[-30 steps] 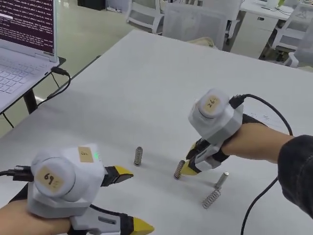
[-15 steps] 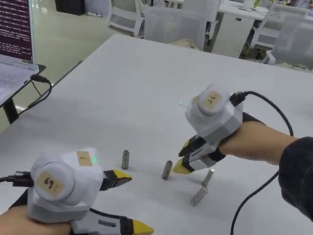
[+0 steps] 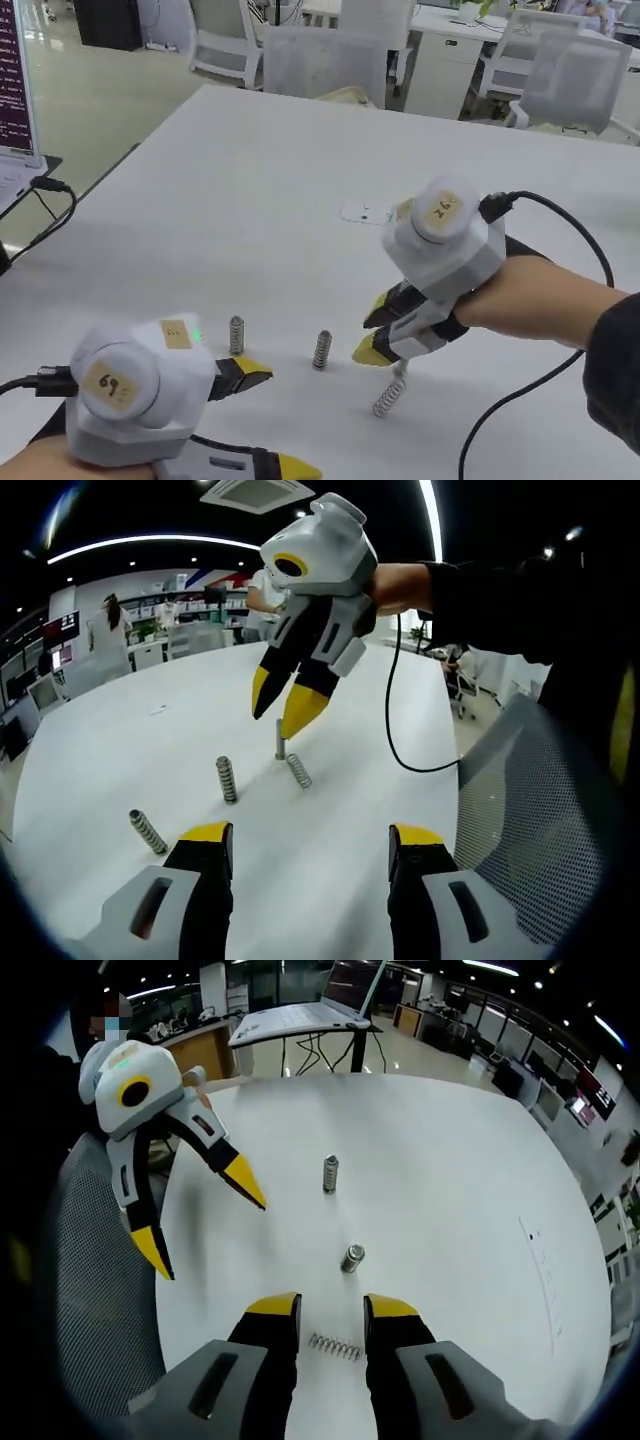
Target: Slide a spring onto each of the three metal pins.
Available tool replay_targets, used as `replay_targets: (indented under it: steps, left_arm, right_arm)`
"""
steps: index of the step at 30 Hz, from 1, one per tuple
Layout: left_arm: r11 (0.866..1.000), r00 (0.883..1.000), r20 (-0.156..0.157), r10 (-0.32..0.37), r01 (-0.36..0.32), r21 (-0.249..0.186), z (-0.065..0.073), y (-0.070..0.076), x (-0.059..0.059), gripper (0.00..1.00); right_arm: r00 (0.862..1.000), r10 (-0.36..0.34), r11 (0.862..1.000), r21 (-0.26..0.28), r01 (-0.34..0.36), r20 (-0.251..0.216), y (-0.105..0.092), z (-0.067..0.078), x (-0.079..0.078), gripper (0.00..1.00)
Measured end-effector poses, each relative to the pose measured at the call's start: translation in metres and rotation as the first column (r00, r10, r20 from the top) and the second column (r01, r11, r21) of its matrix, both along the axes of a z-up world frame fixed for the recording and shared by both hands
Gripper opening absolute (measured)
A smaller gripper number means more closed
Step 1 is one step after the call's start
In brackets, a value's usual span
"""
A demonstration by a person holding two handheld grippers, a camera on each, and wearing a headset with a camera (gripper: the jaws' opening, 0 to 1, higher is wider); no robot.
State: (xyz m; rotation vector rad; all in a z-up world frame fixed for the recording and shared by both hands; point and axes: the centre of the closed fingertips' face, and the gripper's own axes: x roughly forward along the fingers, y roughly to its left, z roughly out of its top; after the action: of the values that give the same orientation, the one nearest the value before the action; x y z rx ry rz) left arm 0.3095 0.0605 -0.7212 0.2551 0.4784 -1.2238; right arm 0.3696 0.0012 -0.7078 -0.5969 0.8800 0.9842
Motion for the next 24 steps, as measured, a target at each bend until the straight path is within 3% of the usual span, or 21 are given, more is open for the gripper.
replay_targets:
  steps: [7, 15, 24]
  left_arm:
    - [1.000, 1.000, -0.009, 0.002, -0.002, -0.005, 0.003, -0.009, -0.002, 0.57]
    - [1.000, 1.000, 0.005, -0.016, 0.015, 0.006, 0.006, -0.023, -0.003, 0.55]
    - [0.998, 0.999, 0.017, -0.046, 0.046, 0.035, 0.003, -0.040, -0.011, 0.56]
  right_arm:
    - [1.000, -0.018, 1.000, 0.009, 0.018, 0.005, -0.011, 0.002, -0.013, 0.23]
    - [0.999, -0.049, 0.999, 0.017, 0.049, 0.017, -0.033, 0.006, -0.028, 0.23]
    - [0.996, -0.087, 0.996, 0.021, 0.087, 0.016, -0.056, 0.005, -0.043, 0.23]
